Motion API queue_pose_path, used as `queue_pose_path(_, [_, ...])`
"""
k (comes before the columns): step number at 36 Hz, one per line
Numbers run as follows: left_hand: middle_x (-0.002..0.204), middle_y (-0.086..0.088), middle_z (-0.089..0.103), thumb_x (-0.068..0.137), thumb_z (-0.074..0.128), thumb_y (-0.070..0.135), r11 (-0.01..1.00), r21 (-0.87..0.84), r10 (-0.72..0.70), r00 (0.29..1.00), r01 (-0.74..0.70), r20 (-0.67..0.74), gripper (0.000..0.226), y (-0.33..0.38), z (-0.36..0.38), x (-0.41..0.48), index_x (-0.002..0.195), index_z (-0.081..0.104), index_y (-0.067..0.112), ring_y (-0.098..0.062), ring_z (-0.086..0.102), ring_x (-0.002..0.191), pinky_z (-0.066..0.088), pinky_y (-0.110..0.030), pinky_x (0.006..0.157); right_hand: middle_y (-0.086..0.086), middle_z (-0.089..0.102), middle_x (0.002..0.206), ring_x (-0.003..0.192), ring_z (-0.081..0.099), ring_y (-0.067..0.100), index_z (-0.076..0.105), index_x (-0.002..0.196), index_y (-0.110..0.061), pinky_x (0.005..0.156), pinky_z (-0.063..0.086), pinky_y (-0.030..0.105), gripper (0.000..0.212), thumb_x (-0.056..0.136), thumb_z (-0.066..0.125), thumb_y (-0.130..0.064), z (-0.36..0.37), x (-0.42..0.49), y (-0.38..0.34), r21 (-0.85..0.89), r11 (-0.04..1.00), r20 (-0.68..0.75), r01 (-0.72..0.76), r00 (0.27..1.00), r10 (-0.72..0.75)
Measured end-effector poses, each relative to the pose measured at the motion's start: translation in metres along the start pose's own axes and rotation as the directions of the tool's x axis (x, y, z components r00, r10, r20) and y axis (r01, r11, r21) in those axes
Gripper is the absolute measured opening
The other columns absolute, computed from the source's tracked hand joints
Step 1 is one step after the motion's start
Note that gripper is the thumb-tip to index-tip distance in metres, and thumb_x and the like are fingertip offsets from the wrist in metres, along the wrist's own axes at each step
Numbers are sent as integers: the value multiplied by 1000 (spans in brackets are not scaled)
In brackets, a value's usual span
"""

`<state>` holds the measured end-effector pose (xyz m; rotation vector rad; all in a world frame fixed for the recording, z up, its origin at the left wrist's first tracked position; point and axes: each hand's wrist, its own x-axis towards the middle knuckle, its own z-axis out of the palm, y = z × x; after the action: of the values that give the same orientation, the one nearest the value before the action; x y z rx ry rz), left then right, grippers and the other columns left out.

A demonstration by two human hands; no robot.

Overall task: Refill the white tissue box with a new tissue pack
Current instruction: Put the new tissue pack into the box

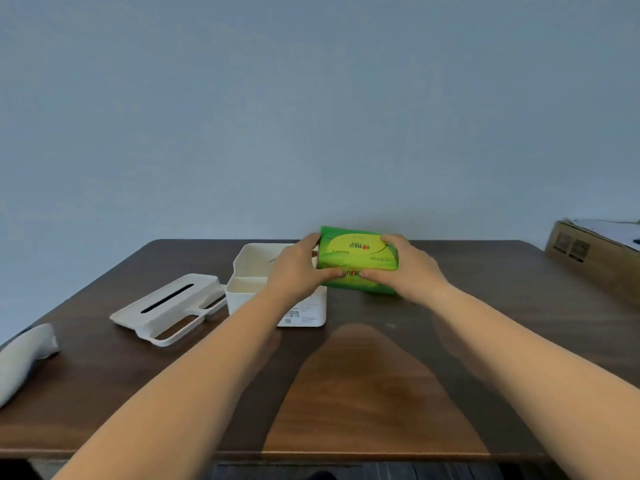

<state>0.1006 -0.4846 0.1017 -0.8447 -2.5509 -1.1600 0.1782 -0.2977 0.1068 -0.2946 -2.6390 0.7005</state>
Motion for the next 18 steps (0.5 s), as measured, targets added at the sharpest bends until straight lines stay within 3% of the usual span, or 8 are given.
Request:
queue_pose_path(3, [119,15,63,68,78,45,997,55,-48,998,50,-41,68,-18,-28,-7,128,49,32,-5,57,113,43,-25,87,6,57,135,123,52,29,35,140,-25,99,41,38,83,72,71,-56,14,7,-28,-7,999,27,52,998,-52])
queue_pose_path(6, [124,8,65,68,78,42,996,58,-70,996,73,-55,69,-37,-47,-11,129,48,31,-12,58,118,48,-37,94,5,57,133,120,53,29,33,141,-25,96,42,37,83,73,69,-57,31,14,-51,-16,996,55,90,995,-89])
queue_pose_path(14, [122,3,65,74,75,36,981,131,-133,989,142,-70,69,-78,-69,1,135,42,28,-20,57,116,49,-39,89,5,58,132,118,55,29,32,142,-25,95,41,35,79,77,67,-53,68,42,-84,-57,989,73,137,988,-133])
queue_pose_path(18, [131,-2,59,79,71,37,970,170,-167,985,171,-38,76,-92,-66,11,144,33,24,-24,53,122,46,-40,95,3,57,134,119,54,26,35,141,-25,94,40,36,69,82,64,-48,81,53,-86,-105,981,86,160,985,-151])
